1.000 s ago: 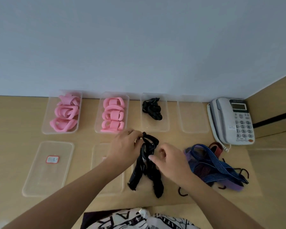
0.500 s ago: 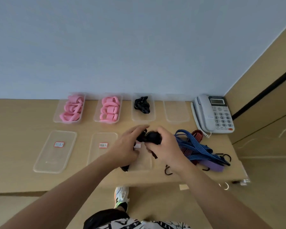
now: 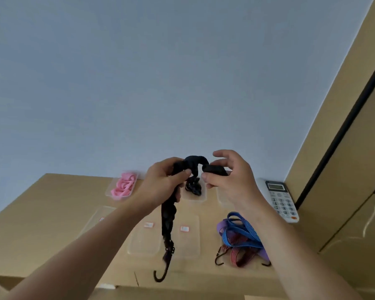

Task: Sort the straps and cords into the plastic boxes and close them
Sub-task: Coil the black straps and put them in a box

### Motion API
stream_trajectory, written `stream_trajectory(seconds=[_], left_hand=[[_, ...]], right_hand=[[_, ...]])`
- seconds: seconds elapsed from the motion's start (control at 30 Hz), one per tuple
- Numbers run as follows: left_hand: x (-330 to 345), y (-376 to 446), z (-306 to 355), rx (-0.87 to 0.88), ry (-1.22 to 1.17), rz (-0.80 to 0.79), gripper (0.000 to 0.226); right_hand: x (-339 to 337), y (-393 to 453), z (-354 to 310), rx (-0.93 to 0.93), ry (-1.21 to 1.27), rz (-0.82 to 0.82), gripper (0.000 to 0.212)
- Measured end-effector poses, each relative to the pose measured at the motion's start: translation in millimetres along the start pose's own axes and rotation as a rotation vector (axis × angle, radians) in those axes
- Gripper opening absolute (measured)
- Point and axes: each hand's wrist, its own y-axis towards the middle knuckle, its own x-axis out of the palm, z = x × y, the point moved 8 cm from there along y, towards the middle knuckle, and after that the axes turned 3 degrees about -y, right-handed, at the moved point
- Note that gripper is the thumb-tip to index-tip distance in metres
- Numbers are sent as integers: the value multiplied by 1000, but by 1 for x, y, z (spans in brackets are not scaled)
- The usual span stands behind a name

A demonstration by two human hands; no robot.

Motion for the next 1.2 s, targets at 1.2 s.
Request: stream_trajectory(seconds=[1.2], left_hand=[[-129,-112,5,105,3,-255,80]], right_hand=[[150,-131,-74,168,32,207,10]])
